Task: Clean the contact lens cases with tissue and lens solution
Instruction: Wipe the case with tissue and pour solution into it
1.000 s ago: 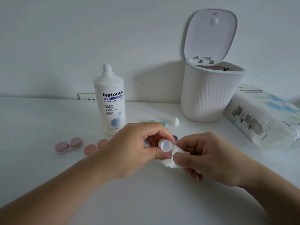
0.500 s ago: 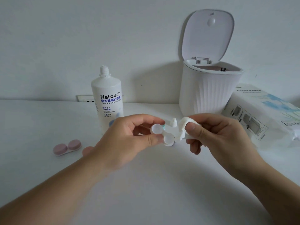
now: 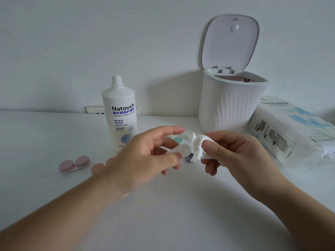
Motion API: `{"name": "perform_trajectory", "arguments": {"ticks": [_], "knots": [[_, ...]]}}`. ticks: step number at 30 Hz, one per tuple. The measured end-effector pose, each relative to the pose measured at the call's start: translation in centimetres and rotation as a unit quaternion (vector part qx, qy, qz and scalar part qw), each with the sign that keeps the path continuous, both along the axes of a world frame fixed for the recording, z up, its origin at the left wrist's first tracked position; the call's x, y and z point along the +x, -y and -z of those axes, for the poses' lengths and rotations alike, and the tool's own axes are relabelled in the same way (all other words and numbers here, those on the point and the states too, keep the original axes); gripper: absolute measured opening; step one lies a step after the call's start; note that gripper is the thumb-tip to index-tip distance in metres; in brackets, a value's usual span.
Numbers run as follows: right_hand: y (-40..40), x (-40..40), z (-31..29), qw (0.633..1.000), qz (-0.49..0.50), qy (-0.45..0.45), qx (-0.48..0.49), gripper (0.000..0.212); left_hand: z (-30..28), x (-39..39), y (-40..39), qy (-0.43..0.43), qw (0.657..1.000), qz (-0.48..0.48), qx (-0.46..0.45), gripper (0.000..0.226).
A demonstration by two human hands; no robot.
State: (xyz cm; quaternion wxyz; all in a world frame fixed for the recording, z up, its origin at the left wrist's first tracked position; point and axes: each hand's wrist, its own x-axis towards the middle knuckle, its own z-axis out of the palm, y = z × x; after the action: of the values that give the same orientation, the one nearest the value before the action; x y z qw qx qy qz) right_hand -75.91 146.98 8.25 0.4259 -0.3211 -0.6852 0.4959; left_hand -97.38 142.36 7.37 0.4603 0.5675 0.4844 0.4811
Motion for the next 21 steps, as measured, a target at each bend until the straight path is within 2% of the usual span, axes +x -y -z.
{"name": "perform_trajectory", "arguments": {"ticks": [7,15,21], "knots": [[-0.15,-0.24,0.54,1.000,-0.023,0.013,-0.009,0.025,0.11,0.18,-0.06,-0.012,1.000,-0.005,0.016,0.018],[-0.05,-0.22,0.85,0.996,-0.028,0.083,0.036,0.023,0.12,0.07,-0.09,-0.001,1.000,0.022,-0.013,0.031],[-0.21,-0.14,0.91,0.988,-0.077,0.130,-0.009,0.029,-0.17,0.48,0.01,0.034,0.999,0.016,-0.018,0.035]]}}
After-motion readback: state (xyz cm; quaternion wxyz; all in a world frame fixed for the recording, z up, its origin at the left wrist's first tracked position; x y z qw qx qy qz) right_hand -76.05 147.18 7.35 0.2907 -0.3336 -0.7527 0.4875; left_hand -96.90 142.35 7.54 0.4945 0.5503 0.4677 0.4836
